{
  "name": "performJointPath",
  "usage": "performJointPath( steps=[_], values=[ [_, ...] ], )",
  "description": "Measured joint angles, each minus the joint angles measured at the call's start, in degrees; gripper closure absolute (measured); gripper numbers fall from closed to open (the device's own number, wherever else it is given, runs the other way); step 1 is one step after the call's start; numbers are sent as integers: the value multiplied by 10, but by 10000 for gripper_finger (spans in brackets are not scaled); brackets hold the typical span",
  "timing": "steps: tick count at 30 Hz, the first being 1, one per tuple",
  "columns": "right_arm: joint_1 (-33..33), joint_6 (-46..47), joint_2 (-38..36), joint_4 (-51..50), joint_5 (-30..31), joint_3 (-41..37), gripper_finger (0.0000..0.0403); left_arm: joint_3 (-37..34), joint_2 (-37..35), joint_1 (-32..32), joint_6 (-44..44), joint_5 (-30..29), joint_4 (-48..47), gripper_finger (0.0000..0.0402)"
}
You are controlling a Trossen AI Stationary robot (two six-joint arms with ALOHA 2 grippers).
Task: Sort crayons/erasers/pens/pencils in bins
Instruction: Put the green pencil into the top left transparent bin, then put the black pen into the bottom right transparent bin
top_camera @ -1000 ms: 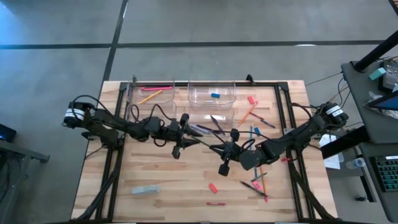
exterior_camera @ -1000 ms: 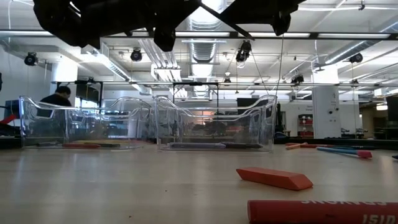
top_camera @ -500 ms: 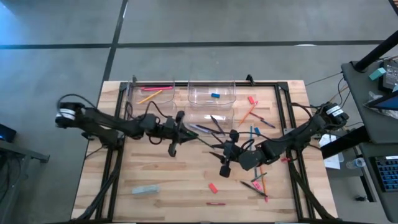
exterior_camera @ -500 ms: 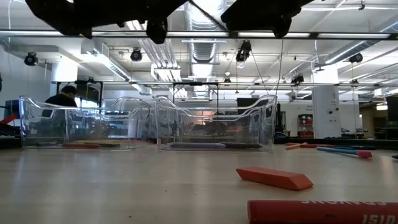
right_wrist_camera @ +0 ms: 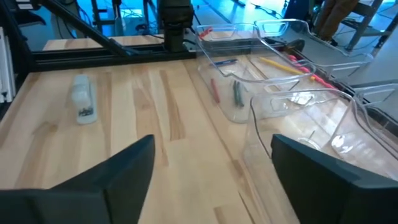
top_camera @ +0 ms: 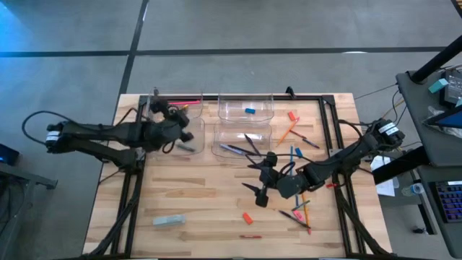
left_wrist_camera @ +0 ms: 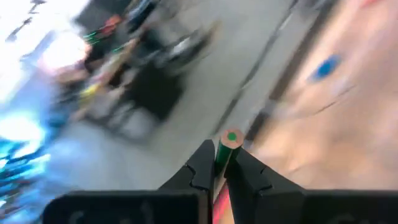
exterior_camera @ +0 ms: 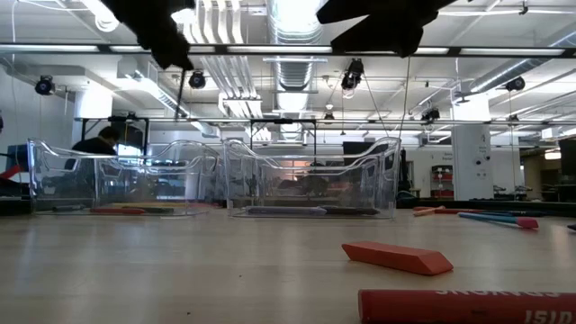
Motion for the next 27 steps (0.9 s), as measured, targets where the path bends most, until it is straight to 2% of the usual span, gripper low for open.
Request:
performJointPath(
  steps=[4, 9, 13, 20, 25, 27],
  values=[
    [-2, 1, 0, 0, 0, 0, 69, 7, 30, 74, 11, -3, -66, 395],
    [-2, 2, 0, -1, 0, 0, 58, 5, 106, 188, 22, 3, -132, 395],
    [-1, 1, 0, -1, 1, 0, 59, 11, 163, 239, 34, 49, -160, 379],
    [-2, 0, 0, -1, 1, 0, 60, 16, 199, 254, 48, 42, -158, 286],
    [-1, -8, -11, -18, 1, 0, 62, 46, 162, 244, 37, 32, -160, 204],
    [1, 18, -31, -68, 1, 8, 62, 59, 128, 229, 10, 55, -155, 182]
  ],
)
